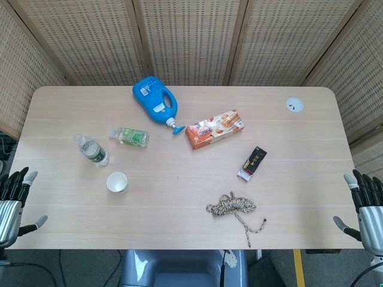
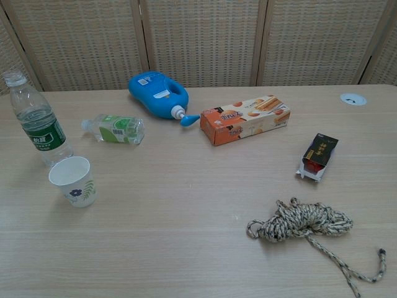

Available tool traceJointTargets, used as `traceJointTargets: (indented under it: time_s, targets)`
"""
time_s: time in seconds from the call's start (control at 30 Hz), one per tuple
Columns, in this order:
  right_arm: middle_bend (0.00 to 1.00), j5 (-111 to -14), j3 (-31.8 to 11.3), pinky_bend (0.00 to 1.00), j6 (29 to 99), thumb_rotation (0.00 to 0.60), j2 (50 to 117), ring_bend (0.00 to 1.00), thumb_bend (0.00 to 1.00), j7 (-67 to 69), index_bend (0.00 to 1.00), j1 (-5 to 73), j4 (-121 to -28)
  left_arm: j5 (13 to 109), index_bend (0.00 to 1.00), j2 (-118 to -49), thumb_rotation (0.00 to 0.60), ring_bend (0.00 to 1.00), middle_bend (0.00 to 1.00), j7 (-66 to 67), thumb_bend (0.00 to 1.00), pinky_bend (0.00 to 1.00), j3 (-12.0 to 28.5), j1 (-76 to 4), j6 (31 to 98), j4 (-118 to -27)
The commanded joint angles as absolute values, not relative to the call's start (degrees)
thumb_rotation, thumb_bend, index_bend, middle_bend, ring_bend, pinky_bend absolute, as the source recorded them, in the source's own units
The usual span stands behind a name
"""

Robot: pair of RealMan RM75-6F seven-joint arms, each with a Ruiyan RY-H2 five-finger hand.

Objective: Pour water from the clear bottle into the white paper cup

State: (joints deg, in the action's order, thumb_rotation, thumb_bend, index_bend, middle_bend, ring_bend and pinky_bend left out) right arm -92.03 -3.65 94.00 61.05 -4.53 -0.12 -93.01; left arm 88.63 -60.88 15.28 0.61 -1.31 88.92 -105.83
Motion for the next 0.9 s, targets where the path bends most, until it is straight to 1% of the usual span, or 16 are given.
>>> traceJointTargets:
  time_s: [0.03, 0.27, 0.33, 0.4, 0.47, 0.53, 0.63, 0.77, 0.9]
  targets:
    - [0.0, -92.03, -3.65, 0.0, 94.01, 0.6, 60.95, 0.0, 0.0, -4.18, 0.0, -0.13, -92.98, 88.72, 0.0, -60.91, 0.6, 0.0, 0.0, 15.23, 0.12, 0.0, 0.58, -1.3, 88.93, -105.78]
    - [0.0, -91.99, -3.65, 0.0, 93.66, 0.6, 60.85, 0.0, 0.0, -3.52, 0.0, 0.05, -92.86, 88.05, 0.0, -60.9, 0.6, 0.0, 0.0, 14.59, 0.11, 0.0, 0.7, -1.58, 88.14, -105.39]
    - [0.0, -92.05, -3.59, 0.0, 93.5, 0.6, 60.84, 0.0, 0.0, -3.5, 0.0, 0.12, -92.94, 87.09, 0.0, -61.09, 0.6, 0.0, 0.0, 12.83, 0.11, 0.0, 1.16, -2.55, 86.41, -104.51]
    - [0.0, -92.02, -3.57, 0.0, 93.35, 0.6, 60.84, 0.0, 0.0, -3.49, 0.0, 0.17, -92.96, 84.86, 0.0, -61.93, 0.6, 0.0, 0.0, 9.34, 0.1, 0.0, 2.47, -4.18, 83.74, -102.1]
    - [0.0, -91.88, -3.62, 0.0, 93.22, 0.6, 60.83, 0.0, 0.0, -3.42, 0.0, 0.22, -93.05, 82.62, 0.0, -63.72, 0.6, 0.0, 0.0, 3.42, 0.09, 0.0, 4.42, -6.67, 80.14, -97.34]
    - [0.0, -91.51, -3.72, 0.0, 92.87, 0.6, 60.84, 0.0, 0.0, -3.43, 0.0, 0.36, -93.04, 81.14, 0.0, -66.43, 0.6, 0.0, 0.0, -6.43, 0.08, 0.0, 6.23, -9.51, 75.77, -90.35]
    - [0.0, -90.86, -3.88, 0.0, 92.12, 0.6, 60.95, 0.0, 0.0, -3.54, 0.0, 0.64, -92.96, 79.84, 0.0, -70.37, 0.6, 0.0, 0.0, -21.37, 0.06, 0.0, 7.81, -12.85, 69.71, -80.45]
    - [0.0, -89.94, -4.14, 0.0, 91.08, 0.6, 61.17, 0.0, 0.0, -3.97, 0.0, 1.07, -92.93, 79.4, 0.0, -75.02, 0.6, 0.0, 0.0, -37.91, 0.05, 0.0, 8.84, -16.37, 63.22, -69.94]
    - [0.0, -89.53, -4.25, 0.0, 90.5, 0.6, 61.27, 0.0, 0.0, -4.22, 0.0, 1.36, -93.03, 76.48, 0.0, -78.59, 0.6, 0.0, 0.0, -47.1, 0.04, 0.0, 10.4, -18.98, 57.16, -63.67]
